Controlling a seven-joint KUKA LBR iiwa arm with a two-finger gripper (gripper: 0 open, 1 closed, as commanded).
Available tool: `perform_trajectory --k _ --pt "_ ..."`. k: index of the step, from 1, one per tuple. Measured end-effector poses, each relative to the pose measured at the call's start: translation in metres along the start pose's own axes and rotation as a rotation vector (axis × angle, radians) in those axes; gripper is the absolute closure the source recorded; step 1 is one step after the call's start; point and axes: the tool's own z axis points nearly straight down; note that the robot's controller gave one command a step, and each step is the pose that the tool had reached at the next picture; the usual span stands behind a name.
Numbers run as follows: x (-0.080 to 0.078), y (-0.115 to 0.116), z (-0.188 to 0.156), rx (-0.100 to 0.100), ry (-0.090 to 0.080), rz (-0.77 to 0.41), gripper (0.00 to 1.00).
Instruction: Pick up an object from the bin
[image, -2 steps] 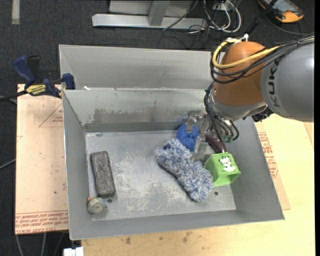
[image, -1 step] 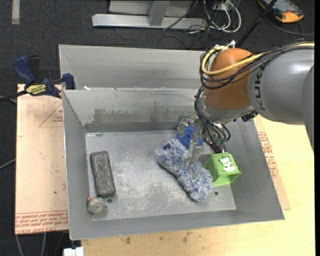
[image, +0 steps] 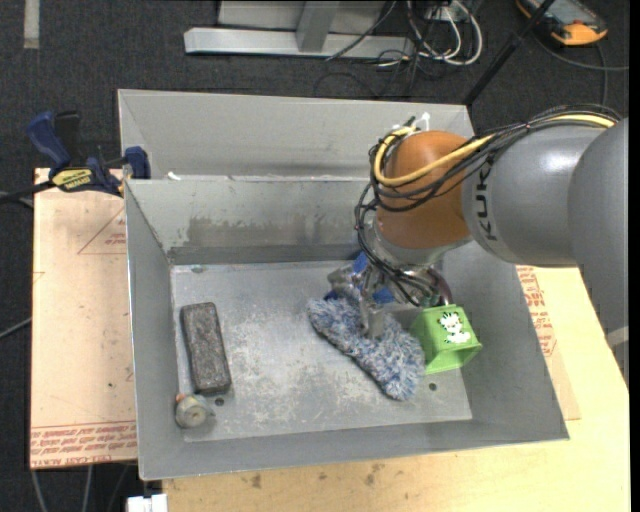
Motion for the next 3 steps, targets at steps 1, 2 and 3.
perform_trajectory --k 1,2,3 --pt "0.0 0.0 0.0 0.0 0.0 0.0 1.0" --pt "0.0 0.0 0.0 -0.001 0.0 0.001 1.0" --pt "-0.003 -0.008 -0.191 0.0 -0.006 0.017 1.0"
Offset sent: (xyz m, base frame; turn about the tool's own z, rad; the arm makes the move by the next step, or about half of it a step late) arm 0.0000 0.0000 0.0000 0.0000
